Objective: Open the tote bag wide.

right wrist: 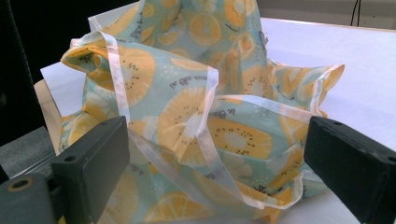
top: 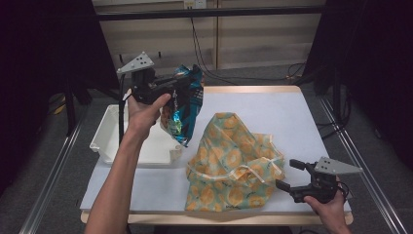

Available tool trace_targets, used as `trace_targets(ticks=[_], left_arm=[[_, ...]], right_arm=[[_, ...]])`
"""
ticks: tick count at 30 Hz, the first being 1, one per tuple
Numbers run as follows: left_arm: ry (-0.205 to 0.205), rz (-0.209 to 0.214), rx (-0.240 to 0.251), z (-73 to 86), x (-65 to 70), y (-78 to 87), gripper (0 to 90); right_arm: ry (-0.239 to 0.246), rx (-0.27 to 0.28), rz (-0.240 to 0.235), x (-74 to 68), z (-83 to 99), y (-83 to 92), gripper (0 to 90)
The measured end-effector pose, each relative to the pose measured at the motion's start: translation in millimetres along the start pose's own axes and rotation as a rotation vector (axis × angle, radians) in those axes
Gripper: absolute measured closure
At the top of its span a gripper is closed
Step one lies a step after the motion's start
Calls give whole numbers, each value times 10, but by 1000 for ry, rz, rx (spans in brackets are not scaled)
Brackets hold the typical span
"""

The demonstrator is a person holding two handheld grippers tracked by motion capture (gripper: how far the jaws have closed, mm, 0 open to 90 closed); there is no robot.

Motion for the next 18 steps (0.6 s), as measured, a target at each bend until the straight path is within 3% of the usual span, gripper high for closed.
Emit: trace_targets(ticks=[18], left_arm=[[31,-108,-15,93,-317,297,900]], right_arm=[[-4,-6,-7,19,-5,-45,64]])
Point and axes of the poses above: each handheld gripper's, and its own axes: y roughly backward along the jaws, z roughly out of its underside, x roughly to its right, the point moved 1 cm from there along -y, roughly forward along the jaws, and after that the axes turned 3 degrees about z, right-handed, at the moved point
